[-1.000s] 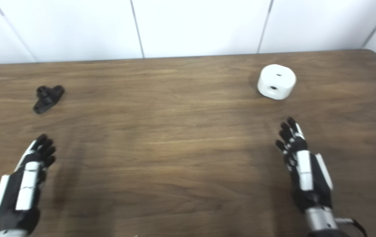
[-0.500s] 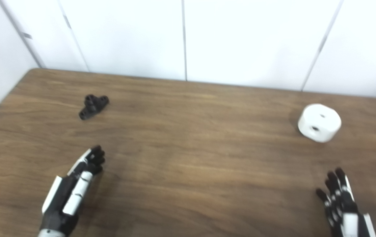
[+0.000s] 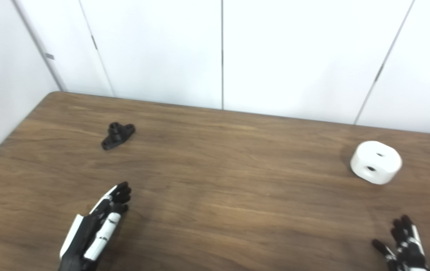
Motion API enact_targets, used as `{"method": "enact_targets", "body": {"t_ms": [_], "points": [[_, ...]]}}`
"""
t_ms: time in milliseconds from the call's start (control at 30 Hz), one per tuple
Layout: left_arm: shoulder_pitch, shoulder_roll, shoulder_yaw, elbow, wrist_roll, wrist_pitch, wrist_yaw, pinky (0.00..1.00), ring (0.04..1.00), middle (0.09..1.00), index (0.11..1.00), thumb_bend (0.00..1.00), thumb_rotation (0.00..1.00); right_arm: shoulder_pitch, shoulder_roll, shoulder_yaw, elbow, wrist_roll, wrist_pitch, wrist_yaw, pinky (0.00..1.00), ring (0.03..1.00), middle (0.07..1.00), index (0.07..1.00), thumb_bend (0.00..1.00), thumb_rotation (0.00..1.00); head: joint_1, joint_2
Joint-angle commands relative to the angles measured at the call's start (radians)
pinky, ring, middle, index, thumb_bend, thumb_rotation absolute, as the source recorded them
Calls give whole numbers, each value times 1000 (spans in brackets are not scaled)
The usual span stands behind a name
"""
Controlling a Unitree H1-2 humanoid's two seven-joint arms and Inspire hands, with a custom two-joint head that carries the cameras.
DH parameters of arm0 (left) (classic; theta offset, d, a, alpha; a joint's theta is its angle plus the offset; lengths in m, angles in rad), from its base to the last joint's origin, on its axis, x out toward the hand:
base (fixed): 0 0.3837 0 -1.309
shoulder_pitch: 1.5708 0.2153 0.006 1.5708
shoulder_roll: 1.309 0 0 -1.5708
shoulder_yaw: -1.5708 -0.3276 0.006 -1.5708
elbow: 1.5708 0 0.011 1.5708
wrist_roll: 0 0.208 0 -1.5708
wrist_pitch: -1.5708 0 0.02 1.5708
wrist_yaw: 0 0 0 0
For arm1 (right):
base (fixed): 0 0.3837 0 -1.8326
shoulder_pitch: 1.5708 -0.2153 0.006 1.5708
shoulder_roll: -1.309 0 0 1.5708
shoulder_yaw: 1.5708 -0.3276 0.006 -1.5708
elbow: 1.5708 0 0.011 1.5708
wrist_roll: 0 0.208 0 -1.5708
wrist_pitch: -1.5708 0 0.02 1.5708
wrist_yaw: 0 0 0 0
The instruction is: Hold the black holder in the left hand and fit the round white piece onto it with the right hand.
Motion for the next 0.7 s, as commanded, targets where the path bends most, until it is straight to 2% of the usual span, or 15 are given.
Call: {"method": "enact_targets", "body": {"t_ms": [0,133,233,267,333,367,467,567,667], "points": [[5,-33,-12,3,18,-11,3,893,913,912,909,421,726,1,-9,-6,12,3,-6,6,999,1000,996,1000,674,1000,-7,0],[6,-28,-12,6,25,-15,9,888,905,912,908,426,703,2,-8,-2,14,-5,-5,4,1000,1000,995,1000,690,1000,-15,-9],[8,-22,-10,4,30,-17,9,875,909,917,923,430,571,5,-7,2,14,-16,-4,3,999,1000,1000,1000,710,1000,-20,-15],[8,-21,-9,1,32,-14,11,875,911,920,926,421,466,6,-6,2,14,-15,-2,3,999,1000,1000,1000,704,1000,-21,-16],[4,-22,-3,-19,48,11,17,877,912,921,927,423,340,7,-5,3,12,-18,6,0,995,1000,1000,1000,702,1000,-22,-18],[-1,-18,1,-36,74,30,21,887,911,916,922,464,287,7,-4,3,11,-18,8,1,996,1000,1000,1000,698,1000,-24,-16],[-23,0,13,-72,145,66,27,874,888,896,904,544,231,5,-4,5,17,-17,3,3,1000,1000,1000,1000,695,1000,-25,-19],[-80,17,43,-97,186,95,34,838,868,875,878,639,139,4,-2,8,20,-19,0,3,1000,1000,1000,1000,700,1000,-28,-19],[-140,38,80,-110,224,140,33,851,881,876,880,662,77,5,-1,11,18,-23,2,2,1000,1000,1000,1000,686,1000,-30,-19]]}}
